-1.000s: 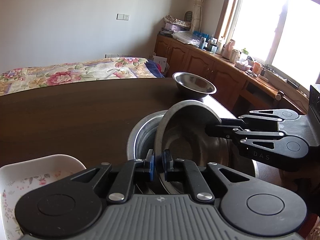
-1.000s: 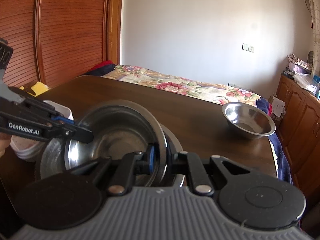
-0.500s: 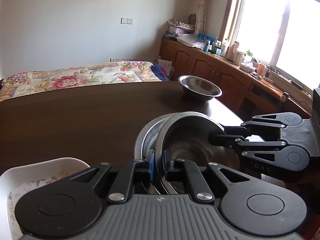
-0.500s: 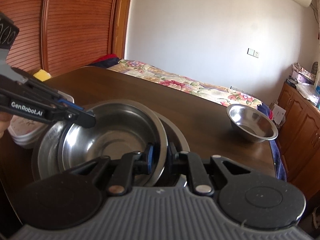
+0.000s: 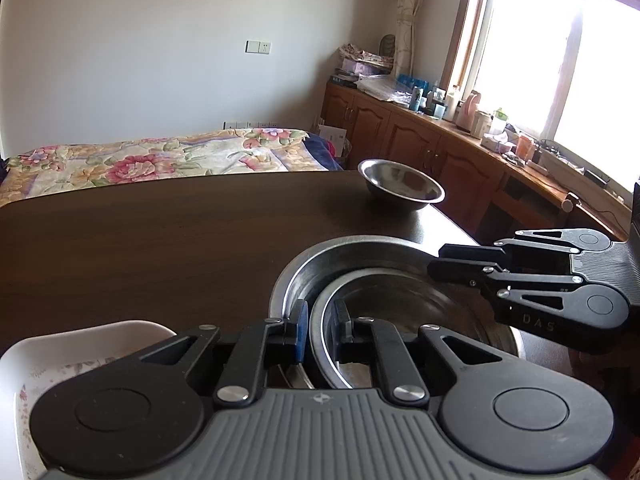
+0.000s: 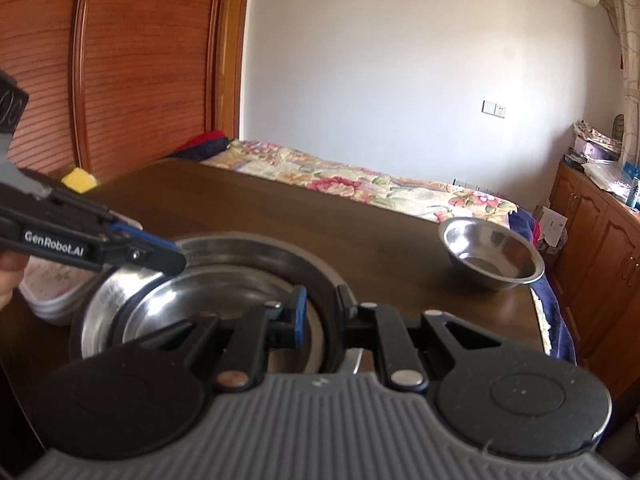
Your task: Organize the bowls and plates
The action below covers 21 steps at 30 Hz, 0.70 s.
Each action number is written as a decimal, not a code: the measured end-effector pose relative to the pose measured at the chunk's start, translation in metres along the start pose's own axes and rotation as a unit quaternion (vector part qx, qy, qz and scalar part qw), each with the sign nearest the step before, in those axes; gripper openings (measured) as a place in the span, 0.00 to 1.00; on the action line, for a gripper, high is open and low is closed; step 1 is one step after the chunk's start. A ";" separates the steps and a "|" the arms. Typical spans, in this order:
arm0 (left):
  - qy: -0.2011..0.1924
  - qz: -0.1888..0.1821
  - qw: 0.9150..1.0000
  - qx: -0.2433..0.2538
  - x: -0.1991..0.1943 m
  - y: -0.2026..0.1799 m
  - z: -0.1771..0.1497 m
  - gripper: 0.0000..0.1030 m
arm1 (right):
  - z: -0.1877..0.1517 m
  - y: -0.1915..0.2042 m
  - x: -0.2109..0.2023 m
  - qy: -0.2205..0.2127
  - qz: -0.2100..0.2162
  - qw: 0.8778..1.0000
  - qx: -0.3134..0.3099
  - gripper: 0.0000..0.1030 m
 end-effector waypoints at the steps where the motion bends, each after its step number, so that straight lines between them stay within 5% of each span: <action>1: -0.002 0.001 1.000 0.002 0.000 -0.001 0.002 0.12 | 0.002 -0.002 -0.001 -0.005 -0.001 1.000 0.001 0.16; 13: -0.026 0.014 0.999 0.027 0.024 -0.019 0.053 0.12 | 0.019 -0.070 -0.008 -0.054 -0.053 0.997 0.030 0.16; 21: -0.028 0.015 0.999 0.037 0.051 -0.035 0.084 0.22 | 0.015 -0.114 0.004 -0.058 -0.087 0.993 0.051 0.20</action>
Point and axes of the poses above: each gripper's, at about its wrist camera, not at the fingertips, and x roughly the way its jaws point, y to its left, z to its top, the point moved 8 cm from there along x, roughly the way its jaws point, and after that the axes turned 10 degrees about z, right-handed, at the moved point
